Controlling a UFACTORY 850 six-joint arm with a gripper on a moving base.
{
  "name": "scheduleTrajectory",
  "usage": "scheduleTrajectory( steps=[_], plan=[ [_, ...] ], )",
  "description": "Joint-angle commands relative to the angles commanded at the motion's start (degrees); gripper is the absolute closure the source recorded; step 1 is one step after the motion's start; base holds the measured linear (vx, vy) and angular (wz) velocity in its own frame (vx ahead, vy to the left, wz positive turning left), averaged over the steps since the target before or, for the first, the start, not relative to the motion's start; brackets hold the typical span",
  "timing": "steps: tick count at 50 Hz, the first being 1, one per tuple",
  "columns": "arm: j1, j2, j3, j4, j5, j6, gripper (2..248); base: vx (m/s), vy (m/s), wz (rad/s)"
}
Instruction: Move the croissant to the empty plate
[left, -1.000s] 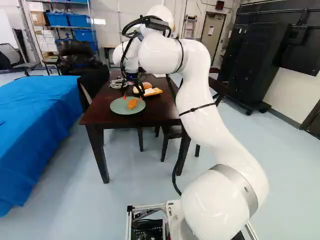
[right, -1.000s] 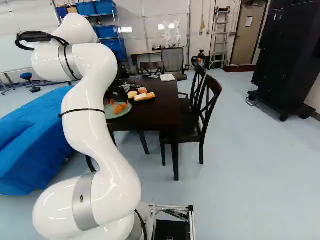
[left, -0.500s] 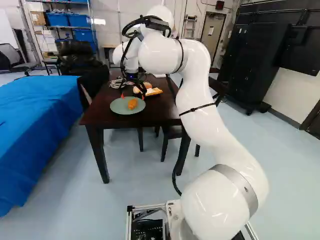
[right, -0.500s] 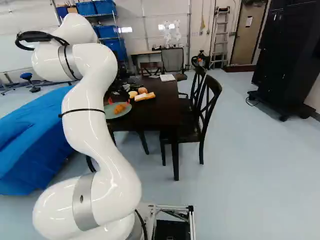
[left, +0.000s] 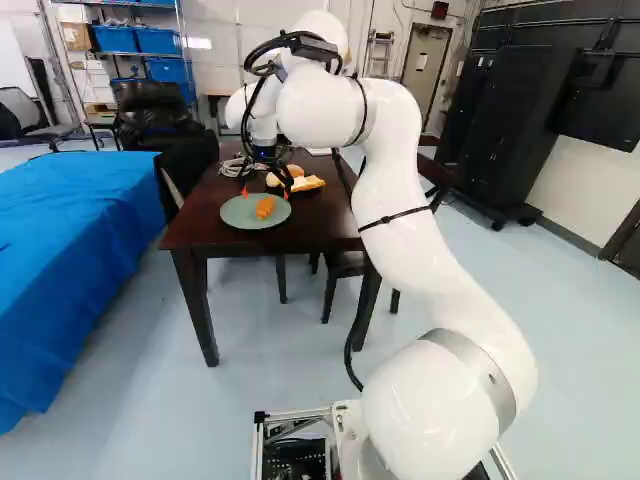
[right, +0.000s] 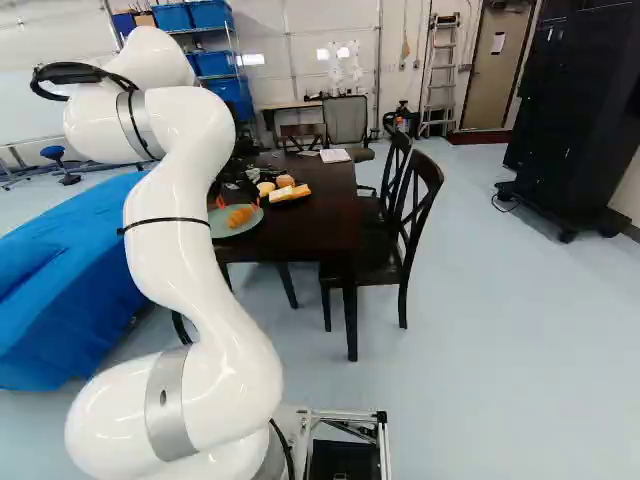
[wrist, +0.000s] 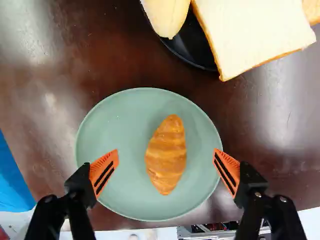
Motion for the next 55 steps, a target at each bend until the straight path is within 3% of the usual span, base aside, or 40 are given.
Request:
scheduleTrajectory(
  steps=[24, 55],
  plan=[
    [0.0, 2.7, 0.8, 0.0, 0.0, 0.0, 3, 0.000, 0.000, 0.000],
    [-0.2, 9.5, 5.5, 0.0, -0.1, 0.0, 3, 0.000, 0.000, 0.000]
  ],
)
